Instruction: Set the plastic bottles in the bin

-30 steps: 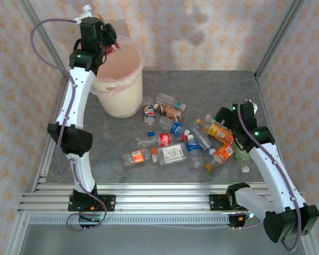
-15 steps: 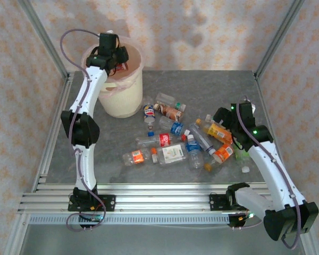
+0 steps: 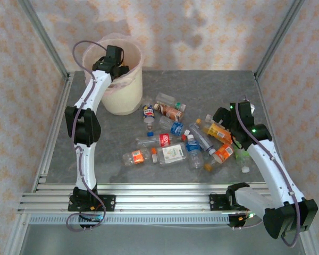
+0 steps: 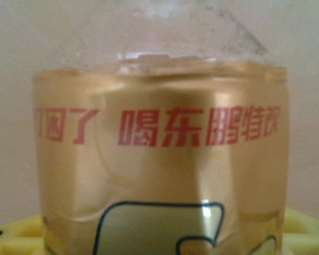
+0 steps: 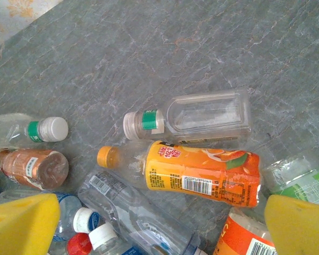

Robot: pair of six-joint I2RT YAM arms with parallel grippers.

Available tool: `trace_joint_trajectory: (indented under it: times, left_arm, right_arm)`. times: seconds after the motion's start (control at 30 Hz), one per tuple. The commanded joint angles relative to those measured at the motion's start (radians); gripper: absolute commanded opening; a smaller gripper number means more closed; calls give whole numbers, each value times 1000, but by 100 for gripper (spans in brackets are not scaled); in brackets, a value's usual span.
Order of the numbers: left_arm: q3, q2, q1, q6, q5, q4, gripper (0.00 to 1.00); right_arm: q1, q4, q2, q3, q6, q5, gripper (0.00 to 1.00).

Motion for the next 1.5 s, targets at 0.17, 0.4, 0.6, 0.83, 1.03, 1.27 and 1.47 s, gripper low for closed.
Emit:
trace_joint_trajectory:
  times: [0.17, 0.4, 0.6, 0.83, 1.03, 1.27, 1.47]
  left_arm:
    - [-153, -100, -2, 103, -41, -55, 32]
    - [-176, -136, 4, 190, -86, -145, 33]
    - [-34, -86, 5, 202, -115, -260, 36]
    - [170, 49, 5, 200, -123, -373, 40]
    - [209, 83, 5, 197, -128, -401, 52]
    - [241, 63, 7, 193, -132, -402, 77]
    - [321, 32, 6, 164, -161, -422, 99]
  right_arm:
    - [8, -14, -4, -8, 12, 7, 99]
    - [8, -10, -7, -14, 15, 4, 99]
    - [7, -2, -6, -21, 21, 4, 99]
    - [7, -7, -5, -14, 21, 11, 99]
    - [7, -15, -4, -6, 15, 21, 99]
    - [8, -15, -1, -6, 16, 19, 99]
    - [7, -20, -10, -1, 9, 25, 99]
